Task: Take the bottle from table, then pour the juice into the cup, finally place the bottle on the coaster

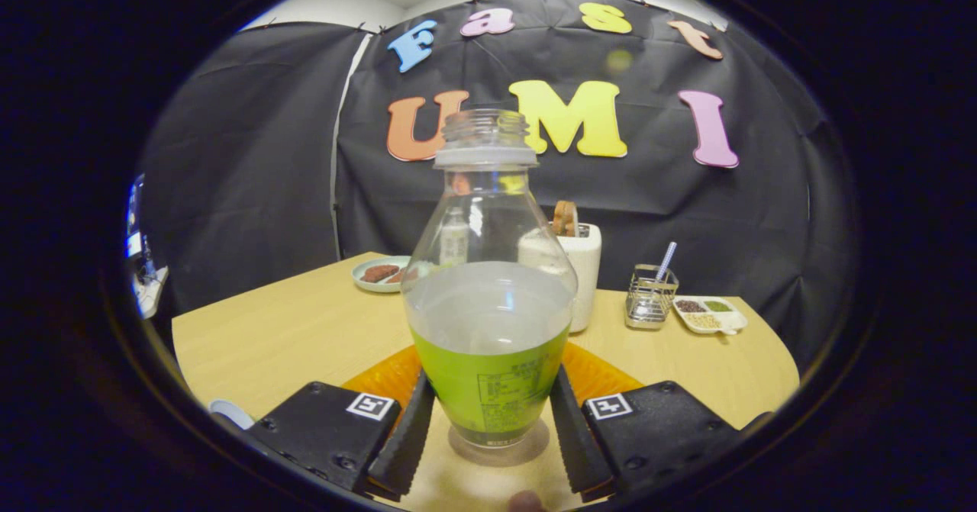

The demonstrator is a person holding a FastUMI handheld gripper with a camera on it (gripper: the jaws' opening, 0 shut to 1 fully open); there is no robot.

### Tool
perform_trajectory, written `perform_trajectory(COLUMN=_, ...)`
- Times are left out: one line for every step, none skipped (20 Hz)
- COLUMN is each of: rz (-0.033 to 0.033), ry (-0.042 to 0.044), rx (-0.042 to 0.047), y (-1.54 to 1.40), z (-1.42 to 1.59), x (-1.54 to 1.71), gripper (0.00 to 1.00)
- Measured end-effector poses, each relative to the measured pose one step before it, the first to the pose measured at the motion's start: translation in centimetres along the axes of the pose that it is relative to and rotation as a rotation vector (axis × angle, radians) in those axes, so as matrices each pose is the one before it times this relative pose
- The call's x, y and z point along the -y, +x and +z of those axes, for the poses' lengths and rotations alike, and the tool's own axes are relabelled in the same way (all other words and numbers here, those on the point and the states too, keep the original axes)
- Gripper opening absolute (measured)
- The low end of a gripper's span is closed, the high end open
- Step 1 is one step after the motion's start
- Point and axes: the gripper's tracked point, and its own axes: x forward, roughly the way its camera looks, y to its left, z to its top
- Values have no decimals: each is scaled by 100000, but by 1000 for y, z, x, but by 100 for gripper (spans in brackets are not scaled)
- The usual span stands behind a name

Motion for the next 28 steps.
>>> perform_trajectory(rz=-1019, ry=-721, rx=157, y=301, z=-399, x=315, gripper=77)
perform_trajectory(rz=-552, ry=-61, rx=137, y=322, z=-273, x=226, gripper=78)
perform_trajectory(rz=380, ry=394, rx=-798, y=478, z=-751, x=-171, gripper=78)
perform_trajectory(rz=-35, ry=718, rx=-1271, y=478, z=-576, x=16, gripper=78)
perform_trajectory(rz=-169, ry=416, rx=-1225, y=385, z=-415, x=22, gripper=79)
perform_trajectory(rz=-73, ry=312, rx=-436, y=205, z=-144, x=29, gripper=79)
perform_trajectory(rz=-223, ry=-93, rx=-351, y=40, z=-132, x=16, gripper=79)
perform_trajectory(rz=-201, ry=-178, rx=-59, y=111, z=-69, x=71, gripper=79)
perform_trajectory(rz=-81, ry=-250, rx=-197, y=65, z=-202, x=8, gripper=79)
perform_trajectory(rz=-161, ry=112, rx=88, y=84, z=-59, x=93, gripper=80)
perform_trajectory(rz=94, ry=388, rx=-134, y=187, z=-154, x=28, gripper=80)
perform_trajectory(rz=-371, ry=367, rx=-94, y=140, z=-226, x=117, gripper=80)
perform_trajectory(rz=-646, ry=-81, rx=-500, y=137, z=-227, x=112, gripper=80)
perform_trajectory(rz=-91, ry=203, rx=-357, y=121, z=-91, x=121, gripper=81)
perform_trajectory(rz=196, ry=815, rx=661, y=16, z=135, x=-2, gripper=81)
perform_trajectory(rz=-390, ry=68, rx=-128, y=49, z=-41, x=70, gripper=81)
perform_trajectory(rz=-203, ry=-198, rx=-559, y=-60, z=-293, x=45, gripper=82)
perform_trajectory(rz=423, ry=-351, rx=-297, y=-10, z=-182, x=-11, gripper=84)
perform_trajectory(rz=3, ry=78, rx=35, y=-71, z=84, x=-108, gripper=86)
perform_trajectory(rz=-463, ry=433, rx=381, y=13, z=81, x=131, gripper=88)
perform_trajectory(rz=-329, ry=479, rx=619, y=-192, z=18, x=115, gripper=95)
perform_trajectory(rz=-55, ry=102, rx=93, y=-49, z=93, x=-57, gripper=100)
perform_trajectory(rz=-420, ry=-352, rx=75, y=-46, z=-38, x=69, gripper=100)
perform_trajectory(rz=-673, ry=-373, rx=116, y=-223, z=93, x=156, gripper=100)
perform_trajectory(rz=-586, ry=-1, rx=60, y=-339, z=50, x=77, gripper=100)
perform_trajectory(rz=-412, ry=510, rx=221, y=-362, z=151, x=66, gripper=100)
perform_trajectory(rz=-114, ry=477, rx=770, y=-493, z=201, x=63, gripper=100)
perform_trajectory(rz=-572, ry=527, rx=684, y=-432, z=252, x=146, gripper=100)
